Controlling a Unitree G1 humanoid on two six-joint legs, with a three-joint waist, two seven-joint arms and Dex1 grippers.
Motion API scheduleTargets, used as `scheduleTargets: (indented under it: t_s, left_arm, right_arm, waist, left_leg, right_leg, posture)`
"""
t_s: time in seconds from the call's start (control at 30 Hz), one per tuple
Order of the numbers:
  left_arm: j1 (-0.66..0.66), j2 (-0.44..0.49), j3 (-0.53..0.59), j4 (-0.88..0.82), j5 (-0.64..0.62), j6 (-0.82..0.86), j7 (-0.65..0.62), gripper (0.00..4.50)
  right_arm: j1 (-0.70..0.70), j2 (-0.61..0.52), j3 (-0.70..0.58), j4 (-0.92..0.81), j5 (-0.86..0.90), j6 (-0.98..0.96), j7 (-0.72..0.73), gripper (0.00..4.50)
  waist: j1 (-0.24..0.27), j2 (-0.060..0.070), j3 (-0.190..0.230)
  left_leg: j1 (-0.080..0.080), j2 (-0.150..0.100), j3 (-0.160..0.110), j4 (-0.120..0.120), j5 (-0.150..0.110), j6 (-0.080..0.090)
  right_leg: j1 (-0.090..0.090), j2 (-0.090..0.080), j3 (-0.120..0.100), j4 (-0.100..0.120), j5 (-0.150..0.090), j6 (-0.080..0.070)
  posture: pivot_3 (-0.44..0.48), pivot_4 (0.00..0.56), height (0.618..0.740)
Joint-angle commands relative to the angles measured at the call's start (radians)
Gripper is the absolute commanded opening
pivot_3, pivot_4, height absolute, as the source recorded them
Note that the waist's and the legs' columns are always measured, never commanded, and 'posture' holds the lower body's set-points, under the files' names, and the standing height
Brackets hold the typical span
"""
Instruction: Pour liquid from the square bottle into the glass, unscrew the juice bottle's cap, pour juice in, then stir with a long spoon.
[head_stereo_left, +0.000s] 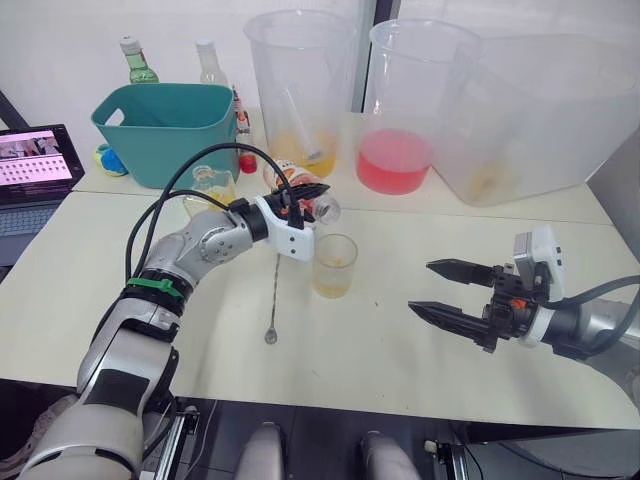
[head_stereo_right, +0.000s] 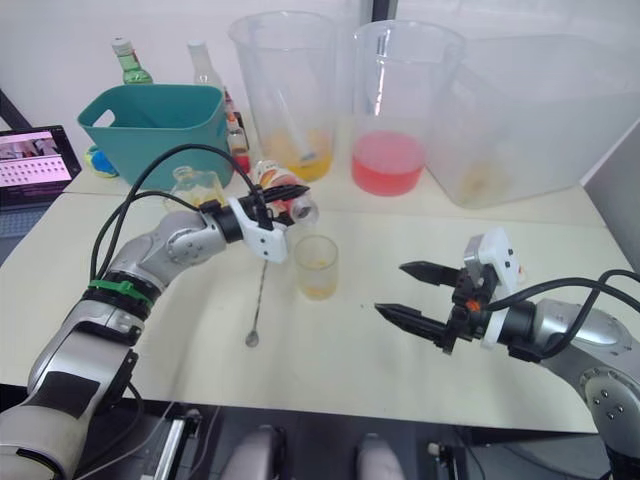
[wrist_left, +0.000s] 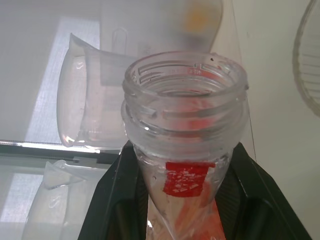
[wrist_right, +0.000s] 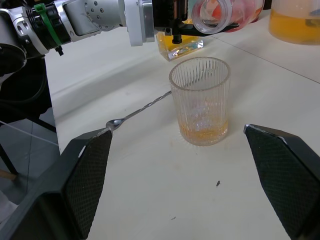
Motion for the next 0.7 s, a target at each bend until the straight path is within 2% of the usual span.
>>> scheduleTargets:
  t_s: [0.03, 0.7]
  left_arm:
    - [-0.022, 0.022, -0.010, -0.024, 0.061, -0.024, 0.095, 1.40]
    - [-0.076, 0.051, -0.115, -0.001, 0.249, -0.034, 0.300, 1.40]
  right_arm:
    - [-0.005, -0.014, -0.032, -0.026, 0.022, -0.004, -0.001, 4.46]
    - [0.003, -0.014, -0.026, -0.027, 0.002, -0.011, -0.006, 4.46]
  waist:
    - [0.000, 0.000, 0.000]
    - [0.000, 0.000, 0.000]
  left_leg:
    - [0.000, 0.000, 0.000, 0.000, 0.000, 0.000]
    - [-0.002, -0.001, 0.000, 0.000, 0.002, -0.003]
  right_leg:
    - [0.000, 0.000, 0.000, 0.000, 0.000, 0.000]
    - [-0.004, -0.001, 0.001, 0.003, 0.000, 0.000]
  posture:
    - [0.000, 0.150, 0.726]
    - [0.000, 0.150, 0.726]
